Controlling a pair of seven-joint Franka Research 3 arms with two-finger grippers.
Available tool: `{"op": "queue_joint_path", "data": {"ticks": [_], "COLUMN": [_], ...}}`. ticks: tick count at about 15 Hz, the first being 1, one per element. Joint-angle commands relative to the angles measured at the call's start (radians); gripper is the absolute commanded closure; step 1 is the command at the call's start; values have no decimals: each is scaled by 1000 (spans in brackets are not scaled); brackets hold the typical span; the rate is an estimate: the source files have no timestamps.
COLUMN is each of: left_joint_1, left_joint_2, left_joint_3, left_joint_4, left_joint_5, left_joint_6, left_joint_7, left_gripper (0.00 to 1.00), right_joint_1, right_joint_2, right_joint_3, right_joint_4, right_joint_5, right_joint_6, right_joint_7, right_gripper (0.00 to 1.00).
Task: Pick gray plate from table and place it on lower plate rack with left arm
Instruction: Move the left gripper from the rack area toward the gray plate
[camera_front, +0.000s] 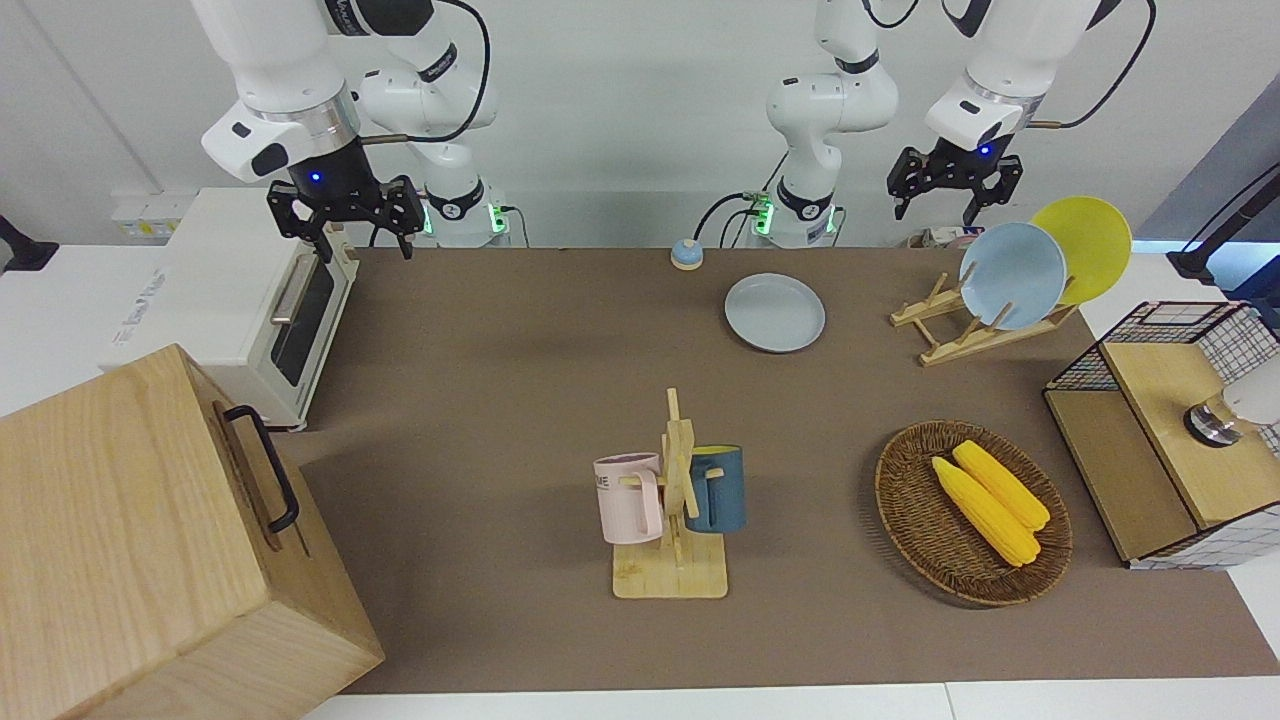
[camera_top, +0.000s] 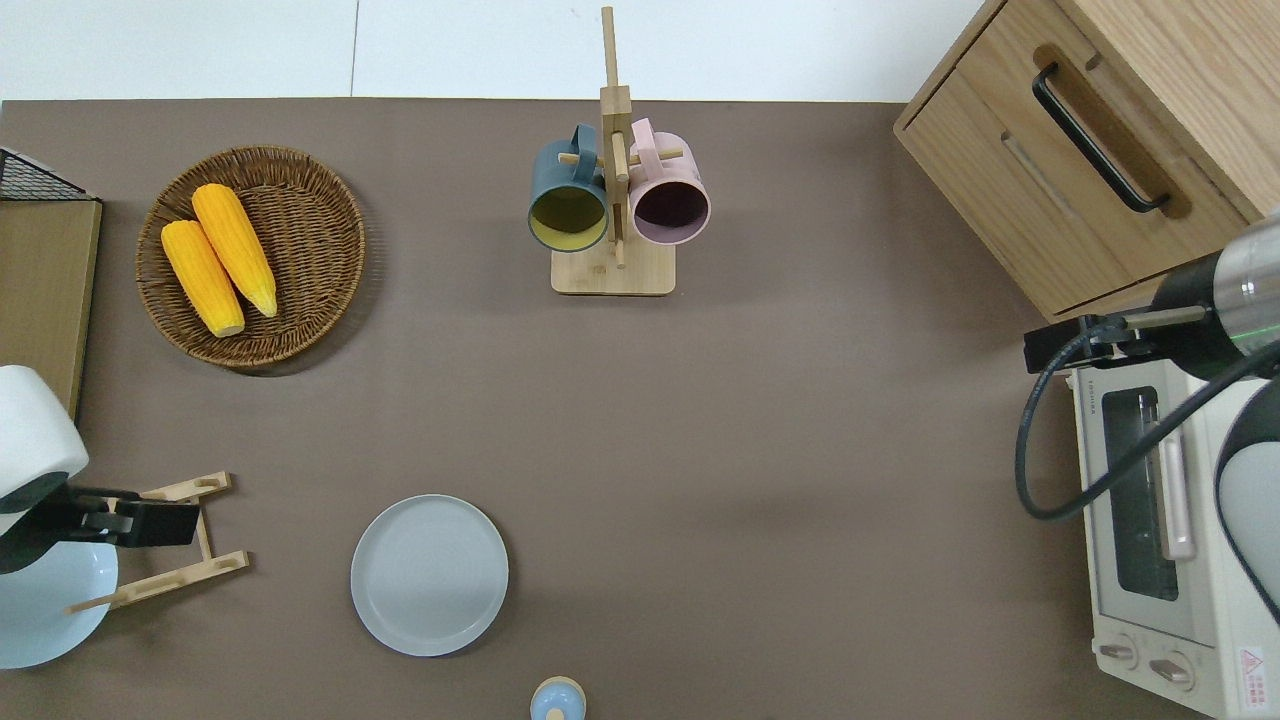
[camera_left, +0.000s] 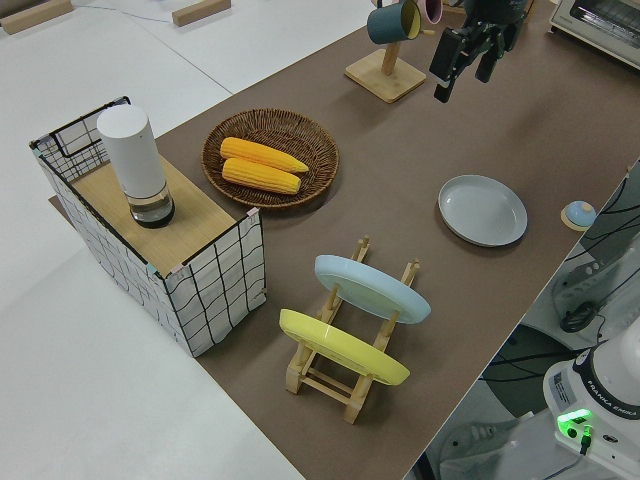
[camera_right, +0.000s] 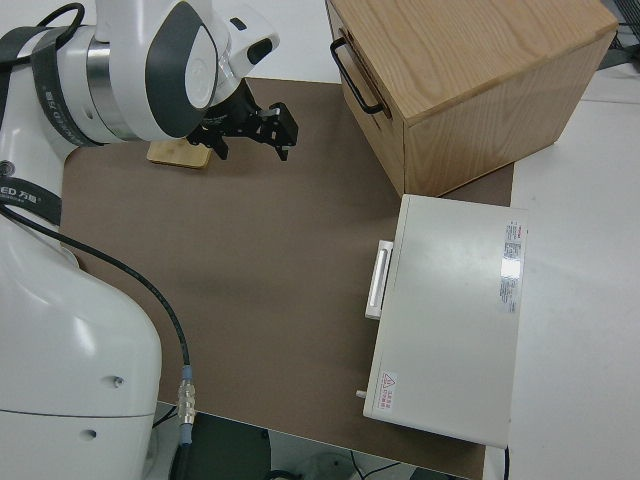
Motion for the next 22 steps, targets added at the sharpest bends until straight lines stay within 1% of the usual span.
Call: {"op": "queue_joint_path", "data": {"ticks": [1, 9, 12, 14, 17, 20, 22], "left_joint_1": [-1, -1, 0, 0, -6, -12, -15], "left_joint_2": [-17, -12, -12, -17, -21, -43, -52], "left_joint_3": [9, 9, 7, 7, 7, 5, -10], "left_joint_4": [-18, -16, -19, -39, -84, -174, -245], "left_joint_5": [-4, -11, -10, -11, -11, -20, -25], "left_joint_6": [12, -5, -5, -2, 12, 57, 113], "left_joint_7": [8, 0, -29, -32, -34, -34, -34], "left_gripper": [0, 0, 0, 0, 0, 0, 0], "right_joint_1": [-22, -22, -22, -22, -22, -22, -22], "right_joint_2": [9, 9, 9, 9, 9, 9, 9], "right_joint_3": [20, 20, 20, 20, 20, 20, 20], "right_joint_4": [20, 21, 20, 20, 20, 20, 21], "right_joint_5": [-3, -3, -3, -3, -3, -3, -3], "right_joint_6": [-16, -16, -16, -16, -16, -16, -16], "right_joint_7": [13, 13, 13, 13, 13, 13, 13], "right_gripper": [17, 17, 17, 17, 17, 17, 17]}}
